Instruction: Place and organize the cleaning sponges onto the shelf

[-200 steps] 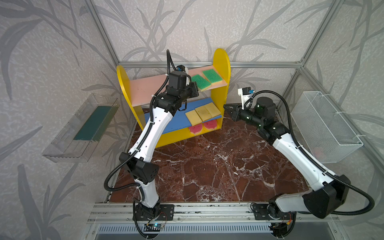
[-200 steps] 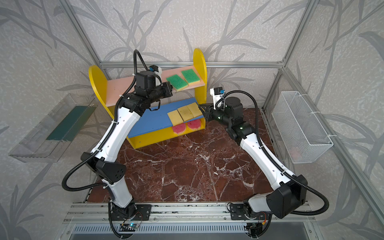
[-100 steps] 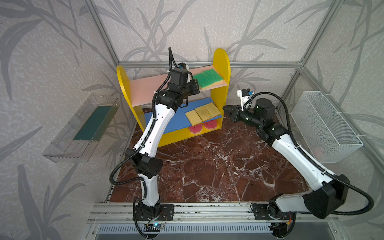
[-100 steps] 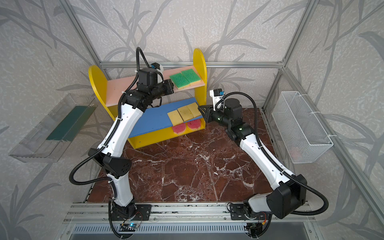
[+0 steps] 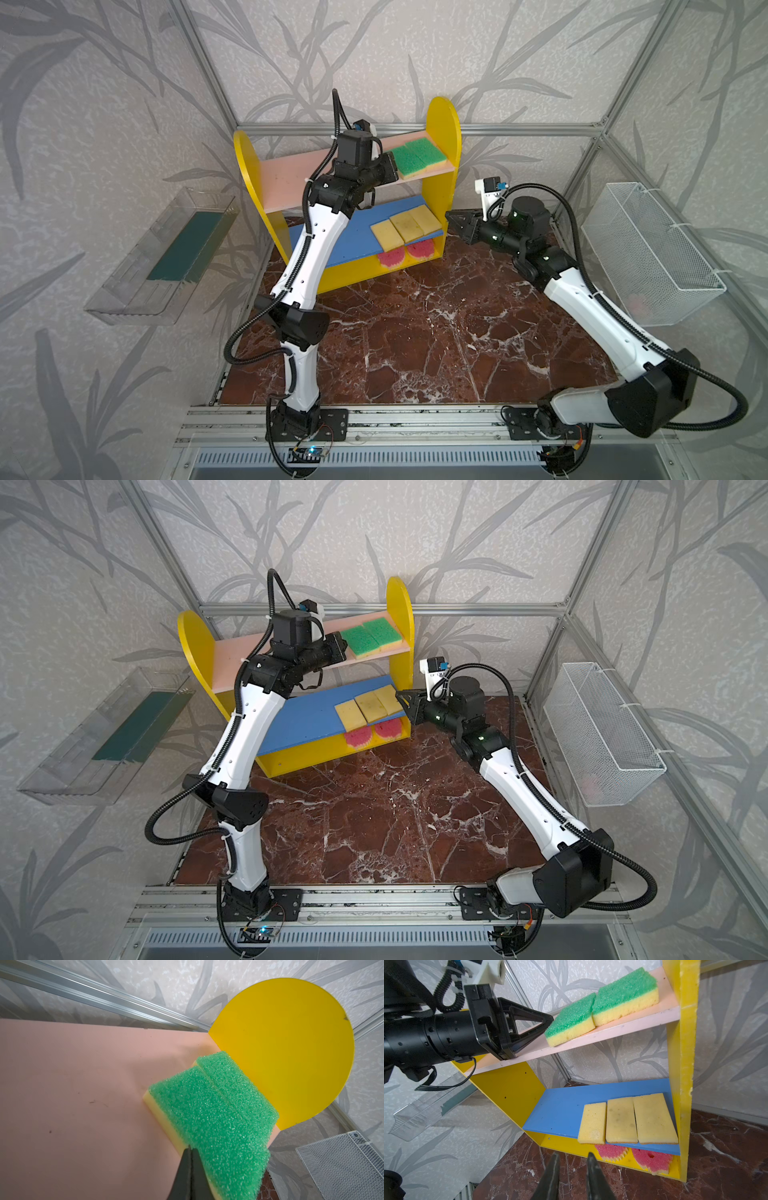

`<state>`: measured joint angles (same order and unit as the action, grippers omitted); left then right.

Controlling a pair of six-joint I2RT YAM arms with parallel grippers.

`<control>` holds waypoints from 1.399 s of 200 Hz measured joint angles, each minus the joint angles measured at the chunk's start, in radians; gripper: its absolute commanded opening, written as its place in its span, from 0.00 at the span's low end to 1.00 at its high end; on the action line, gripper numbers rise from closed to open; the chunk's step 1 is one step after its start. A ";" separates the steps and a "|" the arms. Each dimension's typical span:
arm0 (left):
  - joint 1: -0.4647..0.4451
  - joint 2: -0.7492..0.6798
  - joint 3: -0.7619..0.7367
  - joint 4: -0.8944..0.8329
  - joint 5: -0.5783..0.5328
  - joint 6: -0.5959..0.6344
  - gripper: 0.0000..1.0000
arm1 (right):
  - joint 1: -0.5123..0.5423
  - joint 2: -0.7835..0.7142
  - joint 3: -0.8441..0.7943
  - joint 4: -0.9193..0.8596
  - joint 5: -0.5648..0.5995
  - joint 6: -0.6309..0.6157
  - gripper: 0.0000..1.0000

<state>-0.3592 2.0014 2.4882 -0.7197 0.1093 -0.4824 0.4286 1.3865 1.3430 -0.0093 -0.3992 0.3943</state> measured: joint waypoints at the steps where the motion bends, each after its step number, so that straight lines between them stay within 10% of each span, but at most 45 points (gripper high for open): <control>1: 0.001 0.002 0.001 0.001 0.000 0.000 0.00 | 0.000 0.000 0.000 0.000 0.001 0.000 0.25; 42: 0.027 0.029 0.032 0.017 0.003 0.000 0.03 | 0.000 -0.003 0.000 -0.008 0.021 -0.007 0.29; 111: 0.029 -0.082 -0.082 -0.027 0.016 0.014 0.47 | -0.008 -0.132 -0.040 -0.060 0.112 -0.058 0.36; 194: 0.028 -0.790 -0.983 0.162 -0.040 0.031 0.78 | -0.022 -0.333 -0.357 -0.090 0.269 -0.124 0.42; 225: 0.029 -0.933 -1.337 0.221 -0.128 0.009 0.89 | -0.023 -0.338 -0.560 -0.035 0.362 -0.150 0.62; 252: 0.029 -0.998 -1.563 0.243 -0.245 0.002 0.96 | -0.023 -0.340 -0.740 0.068 0.470 -0.171 1.00; 280: 0.034 -1.031 -1.685 0.282 -0.408 0.021 0.98 | -0.028 -0.350 -0.840 0.095 0.637 -0.184 0.99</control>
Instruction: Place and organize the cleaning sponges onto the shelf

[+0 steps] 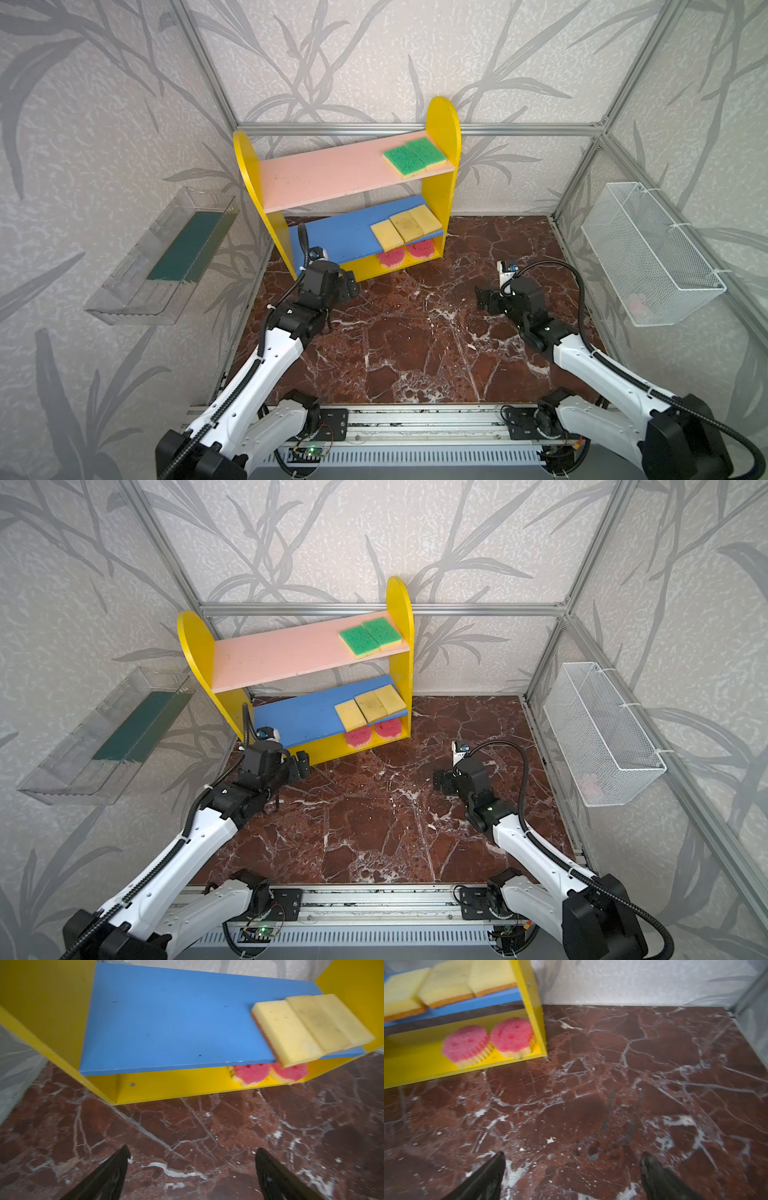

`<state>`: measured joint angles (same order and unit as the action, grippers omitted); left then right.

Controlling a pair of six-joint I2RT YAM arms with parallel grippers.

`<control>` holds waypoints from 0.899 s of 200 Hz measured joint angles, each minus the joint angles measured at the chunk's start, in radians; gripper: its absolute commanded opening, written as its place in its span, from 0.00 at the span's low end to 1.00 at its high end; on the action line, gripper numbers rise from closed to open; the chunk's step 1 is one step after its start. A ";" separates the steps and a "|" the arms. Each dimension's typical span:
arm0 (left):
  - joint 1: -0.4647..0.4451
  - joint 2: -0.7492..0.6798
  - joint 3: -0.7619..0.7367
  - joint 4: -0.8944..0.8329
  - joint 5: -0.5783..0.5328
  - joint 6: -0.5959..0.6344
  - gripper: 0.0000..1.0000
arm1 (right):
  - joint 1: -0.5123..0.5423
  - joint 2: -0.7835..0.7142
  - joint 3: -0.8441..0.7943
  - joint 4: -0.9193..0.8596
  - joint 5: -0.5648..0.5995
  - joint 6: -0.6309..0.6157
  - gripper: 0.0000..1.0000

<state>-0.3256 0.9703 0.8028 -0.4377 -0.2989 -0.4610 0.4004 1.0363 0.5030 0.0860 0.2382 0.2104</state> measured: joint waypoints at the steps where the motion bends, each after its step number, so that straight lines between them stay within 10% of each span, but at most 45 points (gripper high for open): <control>1: 0.000 0.000 -0.003 0.003 -0.004 0.001 0.99 | 0.000 0.000 -0.001 0.000 0.004 0.000 0.99; 92: 0.209 0.208 -0.290 0.521 -0.066 0.186 0.99 | -0.028 0.061 -0.018 0.093 0.283 -0.101 0.99; 180: 0.271 0.420 -0.370 0.919 0.038 0.322 0.99 | -0.045 0.213 -0.278 0.632 0.335 -0.228 0.99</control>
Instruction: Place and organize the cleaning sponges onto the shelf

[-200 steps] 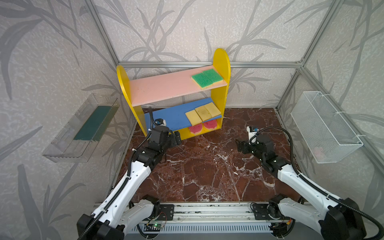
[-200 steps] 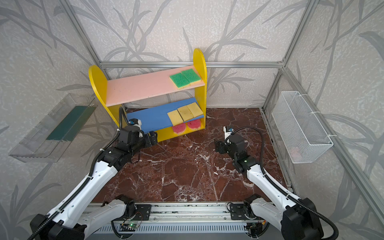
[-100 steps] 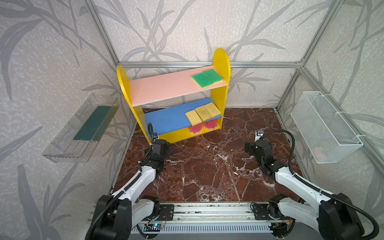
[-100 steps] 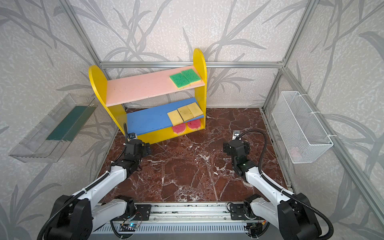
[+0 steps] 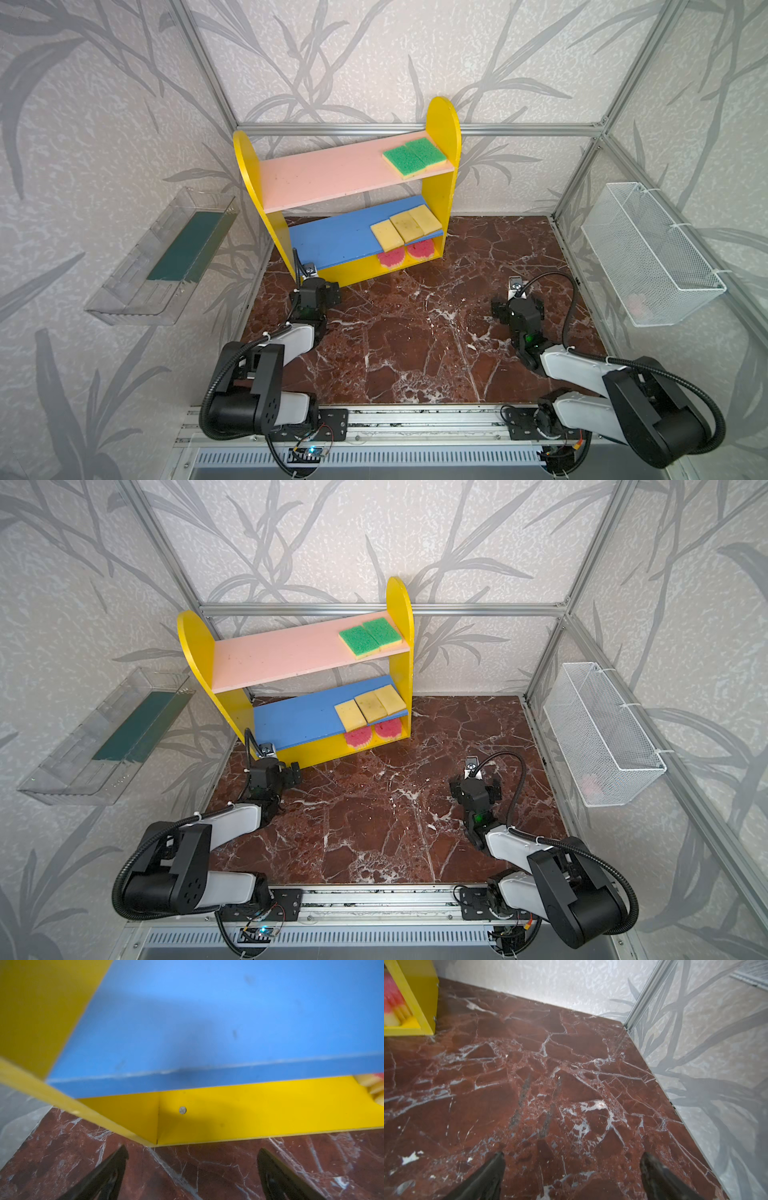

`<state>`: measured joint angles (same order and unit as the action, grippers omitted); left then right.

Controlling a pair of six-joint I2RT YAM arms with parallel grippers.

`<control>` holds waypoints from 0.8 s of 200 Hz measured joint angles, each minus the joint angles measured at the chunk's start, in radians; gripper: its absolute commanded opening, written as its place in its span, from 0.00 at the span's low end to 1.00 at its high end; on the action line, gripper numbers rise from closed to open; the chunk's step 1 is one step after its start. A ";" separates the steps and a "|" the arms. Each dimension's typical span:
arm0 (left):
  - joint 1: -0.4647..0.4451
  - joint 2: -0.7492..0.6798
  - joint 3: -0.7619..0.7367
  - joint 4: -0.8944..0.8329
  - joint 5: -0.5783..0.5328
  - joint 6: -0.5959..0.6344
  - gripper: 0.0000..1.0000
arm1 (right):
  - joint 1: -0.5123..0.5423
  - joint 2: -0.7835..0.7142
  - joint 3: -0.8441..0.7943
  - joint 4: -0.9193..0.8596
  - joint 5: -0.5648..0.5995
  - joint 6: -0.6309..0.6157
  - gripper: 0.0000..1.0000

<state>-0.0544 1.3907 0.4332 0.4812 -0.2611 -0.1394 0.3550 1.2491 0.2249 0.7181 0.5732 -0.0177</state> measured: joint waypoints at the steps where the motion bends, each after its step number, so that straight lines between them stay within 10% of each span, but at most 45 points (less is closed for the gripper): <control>1: 0.000 0.001 0.000 0.002 0.000 0.000 0.99 | 0.000 0.001 0.000 0.003 0.001 0.000 0.99; 93: 0.016 0.005 -0.098 0.313 -0.005 0.079 0.99 | -0.016 0.235 -0.081 0.491 0.010 -0.116 0.99; 160: -0.002 0.205 -0.198 0.653 0.013 0.160 0.99 | -0.041 0.281 -0.009 0.515 -0.079 -0.159 0.99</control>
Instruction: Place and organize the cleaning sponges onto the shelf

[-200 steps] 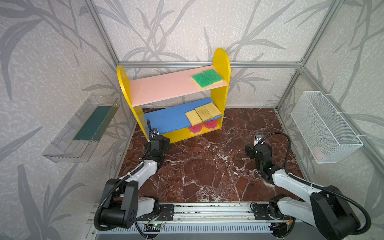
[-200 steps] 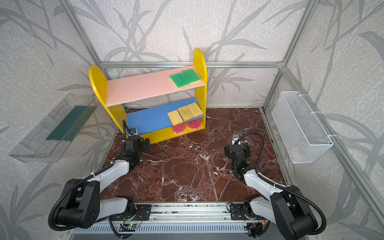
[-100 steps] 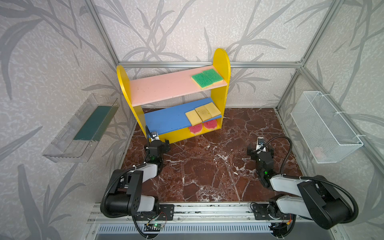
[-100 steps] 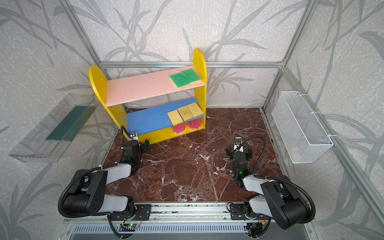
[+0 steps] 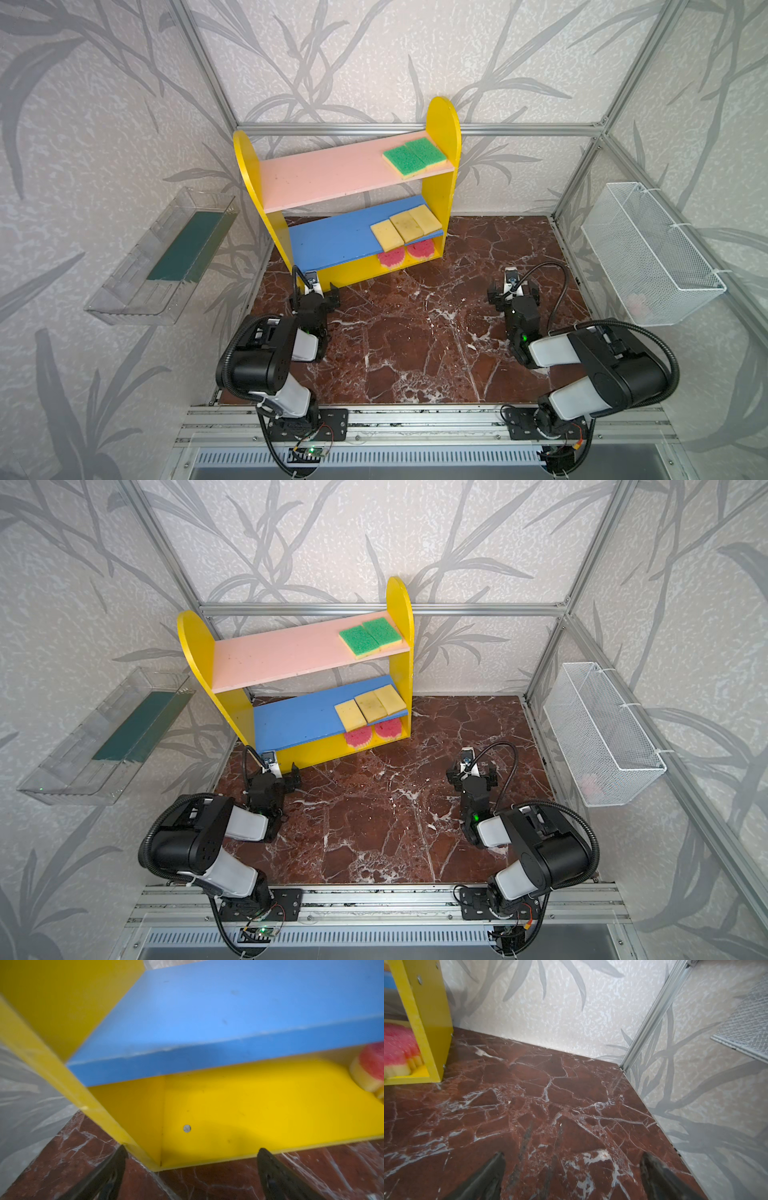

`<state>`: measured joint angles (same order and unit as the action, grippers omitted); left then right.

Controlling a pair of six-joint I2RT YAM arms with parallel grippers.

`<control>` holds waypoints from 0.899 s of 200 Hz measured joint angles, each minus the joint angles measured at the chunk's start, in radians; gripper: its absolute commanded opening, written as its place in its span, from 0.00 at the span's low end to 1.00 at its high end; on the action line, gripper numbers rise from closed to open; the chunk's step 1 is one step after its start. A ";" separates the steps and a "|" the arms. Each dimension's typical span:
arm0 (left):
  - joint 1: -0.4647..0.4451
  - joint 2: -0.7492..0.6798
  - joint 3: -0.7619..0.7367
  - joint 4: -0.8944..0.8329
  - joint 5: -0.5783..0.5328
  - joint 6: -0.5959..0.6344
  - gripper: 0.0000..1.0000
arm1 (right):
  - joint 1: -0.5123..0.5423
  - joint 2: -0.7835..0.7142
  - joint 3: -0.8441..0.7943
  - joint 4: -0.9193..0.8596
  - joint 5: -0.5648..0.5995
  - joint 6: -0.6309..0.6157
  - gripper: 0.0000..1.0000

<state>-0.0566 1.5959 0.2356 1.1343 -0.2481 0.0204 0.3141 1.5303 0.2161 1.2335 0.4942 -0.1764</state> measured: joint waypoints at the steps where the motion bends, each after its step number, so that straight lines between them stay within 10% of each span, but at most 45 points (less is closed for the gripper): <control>1: 0.000 0.000 0.000 0.002 0.000 0.000 0.99 | -0.001 0.002 -0.001 0.001 -0.001 0.000 0.99; 180: 0.039 -0.007 0.132 -0.163 0.064 -0.047 0.99 | -0.171 0.030 0.180 -0.368 -0.290 0.105 0.99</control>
<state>-0.0181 1.5890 0.3676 0.9714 -0.1837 -0.0269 0.1429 1.5604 0.3958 0.8658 0.2047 -0.0711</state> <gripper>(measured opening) 0.991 0.991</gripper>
